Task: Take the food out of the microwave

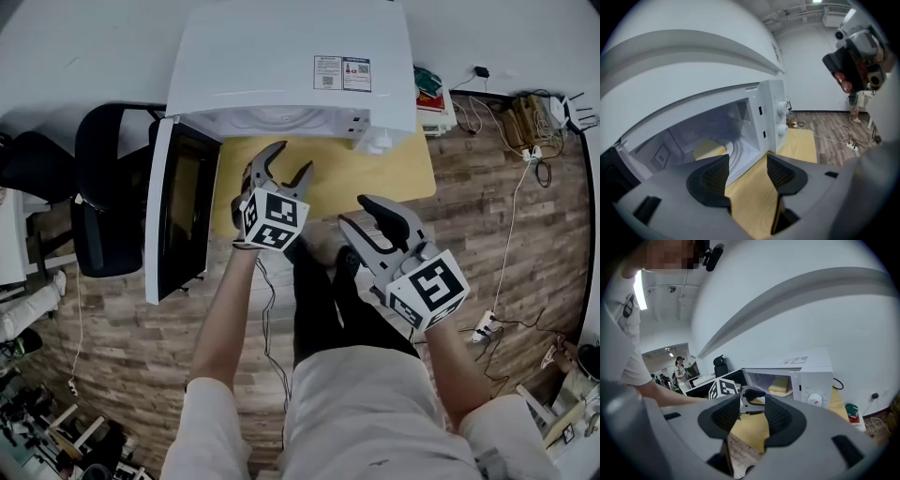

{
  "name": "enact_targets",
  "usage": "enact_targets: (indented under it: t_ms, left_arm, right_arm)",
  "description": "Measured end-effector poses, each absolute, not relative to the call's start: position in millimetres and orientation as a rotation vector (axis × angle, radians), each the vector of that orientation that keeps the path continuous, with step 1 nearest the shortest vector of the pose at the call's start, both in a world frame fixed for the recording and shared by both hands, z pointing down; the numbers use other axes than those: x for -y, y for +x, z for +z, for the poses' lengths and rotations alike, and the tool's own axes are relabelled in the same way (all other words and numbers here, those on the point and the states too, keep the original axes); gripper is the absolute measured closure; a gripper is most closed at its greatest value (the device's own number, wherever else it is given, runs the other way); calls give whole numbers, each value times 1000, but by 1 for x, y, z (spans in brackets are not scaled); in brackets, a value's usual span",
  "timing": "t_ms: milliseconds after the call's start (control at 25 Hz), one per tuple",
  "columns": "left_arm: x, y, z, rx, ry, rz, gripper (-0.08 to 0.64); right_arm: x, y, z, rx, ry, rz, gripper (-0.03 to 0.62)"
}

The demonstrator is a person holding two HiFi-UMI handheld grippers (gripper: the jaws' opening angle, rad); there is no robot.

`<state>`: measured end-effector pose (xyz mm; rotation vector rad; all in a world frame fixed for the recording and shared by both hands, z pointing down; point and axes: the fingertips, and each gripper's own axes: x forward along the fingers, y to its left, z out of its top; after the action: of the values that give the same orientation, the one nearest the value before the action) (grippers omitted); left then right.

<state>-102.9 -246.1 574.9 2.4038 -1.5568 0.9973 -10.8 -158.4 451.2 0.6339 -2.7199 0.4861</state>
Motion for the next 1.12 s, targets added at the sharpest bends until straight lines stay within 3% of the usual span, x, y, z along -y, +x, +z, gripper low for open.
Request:
enact_targets:
  t_ms: [1120]
  left_arm:
    - [316, -130, 645, 1240, 2503, 1596, 249]
  right_arm:
    - [176, -17, 467, 2654, 760, 582, 445]
